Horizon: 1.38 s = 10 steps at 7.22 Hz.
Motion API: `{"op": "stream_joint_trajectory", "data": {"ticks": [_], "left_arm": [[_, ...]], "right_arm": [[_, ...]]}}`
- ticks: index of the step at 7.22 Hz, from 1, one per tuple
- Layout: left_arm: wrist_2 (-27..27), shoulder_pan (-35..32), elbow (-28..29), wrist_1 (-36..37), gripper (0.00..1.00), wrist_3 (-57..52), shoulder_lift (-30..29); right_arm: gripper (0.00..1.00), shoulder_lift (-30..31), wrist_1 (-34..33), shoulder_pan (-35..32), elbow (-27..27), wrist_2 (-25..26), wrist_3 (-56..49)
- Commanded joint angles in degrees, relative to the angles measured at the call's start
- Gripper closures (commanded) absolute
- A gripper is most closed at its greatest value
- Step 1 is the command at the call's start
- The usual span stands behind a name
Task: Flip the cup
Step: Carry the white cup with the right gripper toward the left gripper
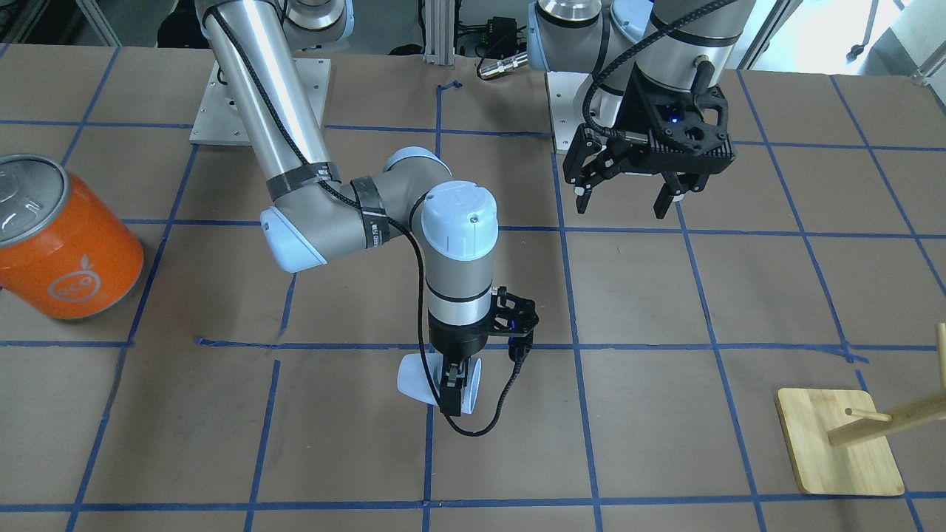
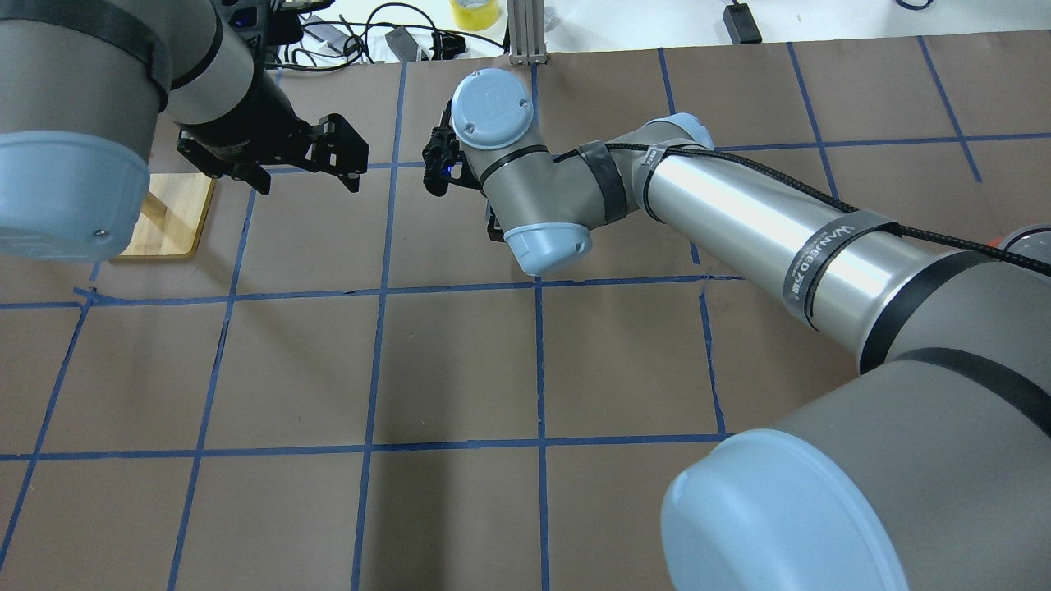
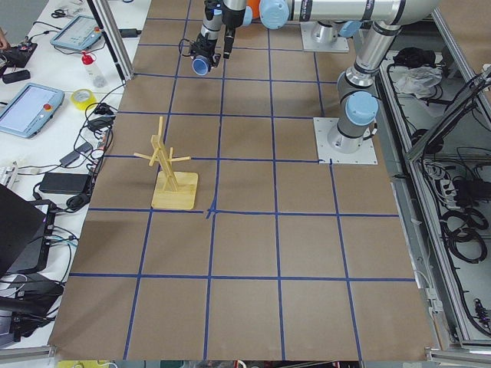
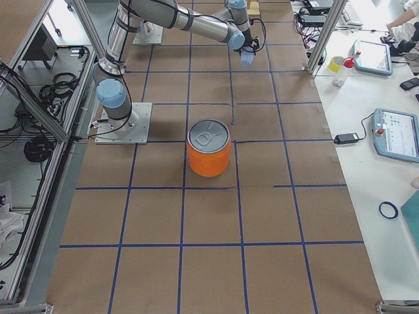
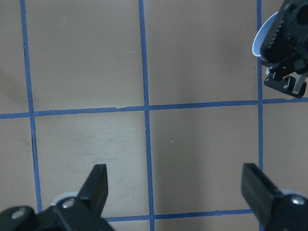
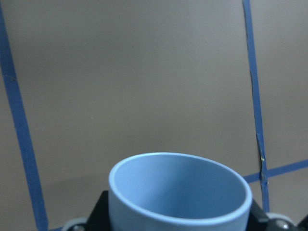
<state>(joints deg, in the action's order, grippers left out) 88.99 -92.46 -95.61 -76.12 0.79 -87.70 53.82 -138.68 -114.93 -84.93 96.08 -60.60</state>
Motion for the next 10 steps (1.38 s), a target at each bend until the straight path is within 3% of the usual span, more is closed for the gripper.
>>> {"op": "stream_joint_trajectory", "data": {"ticks": [1, 5, 6, 7, 8, 9, 10], "left_arm": [[0.0, 0.0, 0.1, 0.0, 0.0, 0.0, -0.2], [0.2, 0.0, 0.1, 0.0, 0.0, -0.1, -0.4], [0.7, 0.0, 0.1, 0.0, 0.0, 0.0, -0.2], [0.7, 0.3, 0.1, 0.0, 0.0, 0.0, 0.1], [0.6, 0.1, 0.1, 0.0, 0.0, 0.0, -0.2], [0.6, 0.3, 0.2, 0.0, 0.0, 0.0, -0.2], [0.7, 0.3, 0.2, 0.0, 0.0, 0.0, 0.0]], "right_arm": [[0.76, -1.4, -0.8, -2.5, -0.1, -0.2, -6.2], [0.71, -3.5, -0.9, -5.0, 0.0, -1.4, -6.3], [0.62, -3.5, -0.9, -5.0, 0.1, -1.4, -6.9], [0.45, -3.6, -1.0, -5.0, 0.0, -1.5, -7.3], [0.44, -4.0, -1.0, -5.0, 0.1, -1.5, -7.3], [0.35, -3.9, -1.0, -5.0, 0.1, -1.5, -7.2], [0.0, -4.0, -1.0, -5.0, 0.2, -1.4, -7.0]]}}
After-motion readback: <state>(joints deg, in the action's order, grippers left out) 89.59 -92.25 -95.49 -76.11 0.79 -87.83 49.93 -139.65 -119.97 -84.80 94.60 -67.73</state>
